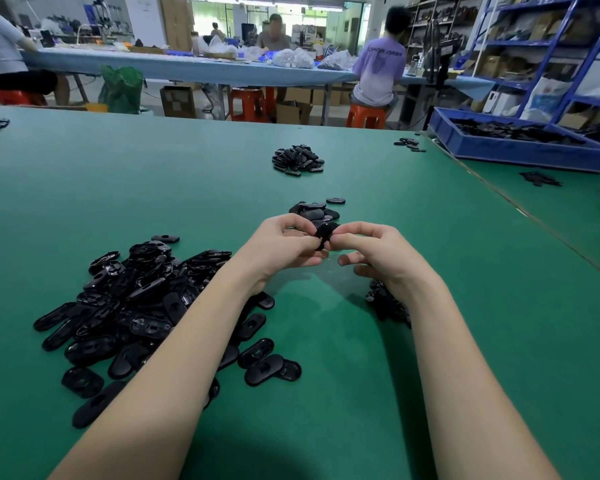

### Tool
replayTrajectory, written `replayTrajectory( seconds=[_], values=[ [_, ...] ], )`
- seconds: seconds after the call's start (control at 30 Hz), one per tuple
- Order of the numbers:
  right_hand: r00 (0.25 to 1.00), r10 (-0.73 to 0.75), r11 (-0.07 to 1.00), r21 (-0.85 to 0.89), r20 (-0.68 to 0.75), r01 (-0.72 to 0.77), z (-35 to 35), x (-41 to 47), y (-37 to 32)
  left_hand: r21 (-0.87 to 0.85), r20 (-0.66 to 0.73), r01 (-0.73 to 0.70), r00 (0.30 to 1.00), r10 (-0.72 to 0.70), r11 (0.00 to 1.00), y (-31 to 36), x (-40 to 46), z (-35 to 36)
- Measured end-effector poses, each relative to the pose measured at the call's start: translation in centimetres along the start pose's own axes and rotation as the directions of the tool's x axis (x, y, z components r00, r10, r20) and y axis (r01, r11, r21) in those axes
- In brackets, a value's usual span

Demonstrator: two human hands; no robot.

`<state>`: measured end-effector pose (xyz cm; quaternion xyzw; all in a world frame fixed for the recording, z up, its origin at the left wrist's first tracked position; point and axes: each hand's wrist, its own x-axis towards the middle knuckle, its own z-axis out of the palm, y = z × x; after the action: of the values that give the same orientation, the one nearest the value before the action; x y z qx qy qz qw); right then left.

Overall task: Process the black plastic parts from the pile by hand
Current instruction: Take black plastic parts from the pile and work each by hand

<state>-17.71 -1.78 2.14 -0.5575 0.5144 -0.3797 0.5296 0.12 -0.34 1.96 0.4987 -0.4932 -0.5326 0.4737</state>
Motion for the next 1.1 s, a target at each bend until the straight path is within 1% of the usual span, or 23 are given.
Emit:
replayTrajectory(
  seconds=[0.07,0.13,0.3,0.43,0.6,0.7,0.9,1.03,1.1],
  values=[
    [1.0,-0.001,1.0,0.008,0.002,0.001,0.19,-0.05,-0.04,0.124,-0.014,-0.029,0.999,0.031,0.992,-0.16,0.11,-0.33],
    [1.0,0.003,1.0,0.001,-0.012,-0.003,0.47,-0.03,-0.09,0.195,-0.004,-0.063,0.998,0.065,0.979,-0.23,0.07,-0.47],
    [0.995,0.012,0.995,-0.095,-0.096,-0.022,0.82,0.16,-0.07,0.194,0.01,-0.134,0.991,0.135,0.972,-0.18,-0.17,-0.19],
    [0.987,0.004,0.992,-0.126,-0.159,-0.024,0.71,0.16,-0.22,0.169,-0.007,-0.11,0.994,0.112,0.98,-0.1,-0.16,-0.17],
    [0.967,-0.037,0.962,-0.271,-0.252,-0.034,0.54,0.38,-0.07,0.195,-0.035,-0.102,0.993,0.111,0.975,-0.04,0.0,-0.3],
    [0.966,-0.033,0.969,-0.243,-0.255,-0.031,0.5,0.37,-0.02,0.197,-0.047,-0.107,0.992,0.118,0.975,-0.09,-0.02,-0.43],
    [0.961,-0.021,0.991,-0.133,-0.275,-0.017,0.02,0.38,-0.46,0.131,-0.092,-0.11,0.988,0.122,0.985,-0.11,0.08,-0.56],
    [0.976,0.013,0.995,-0.092,-0.219,-0.034,0.48,0.35,-0.74,0.137,-0.056,-0.139,0.987,0.148,0.981,-0.09,-0.01,-0.47],
    [0.976,0.024,0.995,-0.089,-0.215,-0.044,0.73,0.31,-0.71,0.149,-0.037,-0.156,0.986,0.163,0.976,-0.05,-0.07,-0.38]
  ],
)
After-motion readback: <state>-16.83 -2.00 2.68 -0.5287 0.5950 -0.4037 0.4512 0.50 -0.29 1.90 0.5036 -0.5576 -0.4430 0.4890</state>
